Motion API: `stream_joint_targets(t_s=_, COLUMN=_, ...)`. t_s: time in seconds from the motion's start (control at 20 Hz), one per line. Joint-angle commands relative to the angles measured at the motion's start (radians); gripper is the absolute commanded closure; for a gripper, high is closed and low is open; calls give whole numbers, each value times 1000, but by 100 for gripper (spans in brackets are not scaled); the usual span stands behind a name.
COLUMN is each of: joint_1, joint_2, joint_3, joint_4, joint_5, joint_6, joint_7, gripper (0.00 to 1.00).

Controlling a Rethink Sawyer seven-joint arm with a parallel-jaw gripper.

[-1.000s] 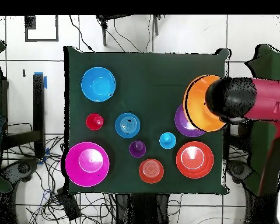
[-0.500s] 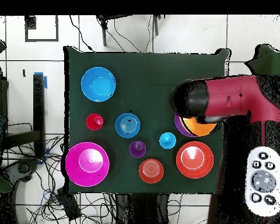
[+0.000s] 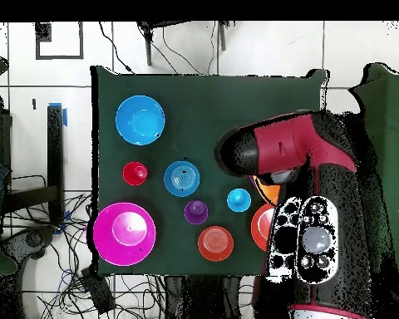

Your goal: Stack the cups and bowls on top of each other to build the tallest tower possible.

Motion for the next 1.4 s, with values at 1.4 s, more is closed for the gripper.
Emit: stream_joint_targets(t_s=1.4, joint_1=512, joint_2=446, joint_3=-396, joint_4=-278, joint_5=-261, joint_6=290, joint_7=194, gripper=100)
